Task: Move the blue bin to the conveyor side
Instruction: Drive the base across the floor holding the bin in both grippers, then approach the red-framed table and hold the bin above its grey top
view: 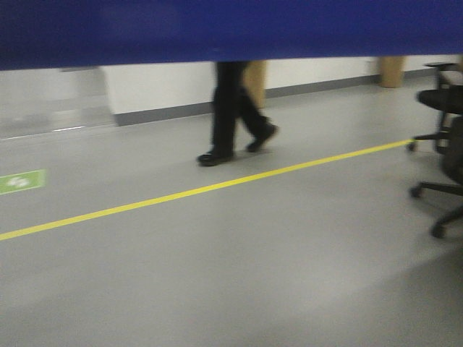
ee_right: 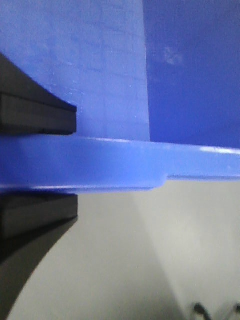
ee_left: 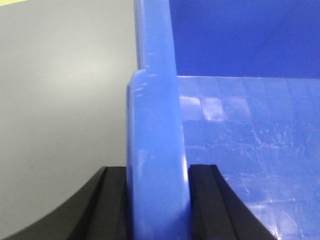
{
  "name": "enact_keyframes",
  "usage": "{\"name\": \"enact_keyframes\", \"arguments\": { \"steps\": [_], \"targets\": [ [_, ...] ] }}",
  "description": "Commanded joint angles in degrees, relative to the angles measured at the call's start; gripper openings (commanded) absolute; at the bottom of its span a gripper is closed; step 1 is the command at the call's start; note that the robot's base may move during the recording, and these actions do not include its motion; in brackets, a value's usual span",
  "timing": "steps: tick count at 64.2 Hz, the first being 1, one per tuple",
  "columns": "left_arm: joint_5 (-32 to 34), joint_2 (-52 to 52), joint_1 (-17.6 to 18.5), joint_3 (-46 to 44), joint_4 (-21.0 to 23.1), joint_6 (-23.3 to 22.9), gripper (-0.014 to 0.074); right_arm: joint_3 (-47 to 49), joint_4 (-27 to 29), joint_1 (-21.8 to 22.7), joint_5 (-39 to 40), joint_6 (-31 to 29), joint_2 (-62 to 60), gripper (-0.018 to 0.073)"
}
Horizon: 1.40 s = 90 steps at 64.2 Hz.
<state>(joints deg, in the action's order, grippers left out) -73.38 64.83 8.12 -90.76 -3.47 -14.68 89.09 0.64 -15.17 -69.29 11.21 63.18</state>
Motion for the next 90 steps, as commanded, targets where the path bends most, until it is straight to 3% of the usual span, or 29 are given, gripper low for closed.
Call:
{"name": "enact_keyframes", "arguments": {
  "steps": [1, 90],
  "targets": [
    [4.28, -1.01, 0.27, -0.93, -1.42, 0.61, -0.0018, 0.84, -3.05, 0.10, 5.48, -0.73, -1.14, -0.0079],
    [4.26, -1.01, 0.27, -0.93, -2.25, 0.61, -0.0018, 0.84, -2.93, 0.10, 5.46, -0.73, -1.14, -0.0079]
  ]
}}
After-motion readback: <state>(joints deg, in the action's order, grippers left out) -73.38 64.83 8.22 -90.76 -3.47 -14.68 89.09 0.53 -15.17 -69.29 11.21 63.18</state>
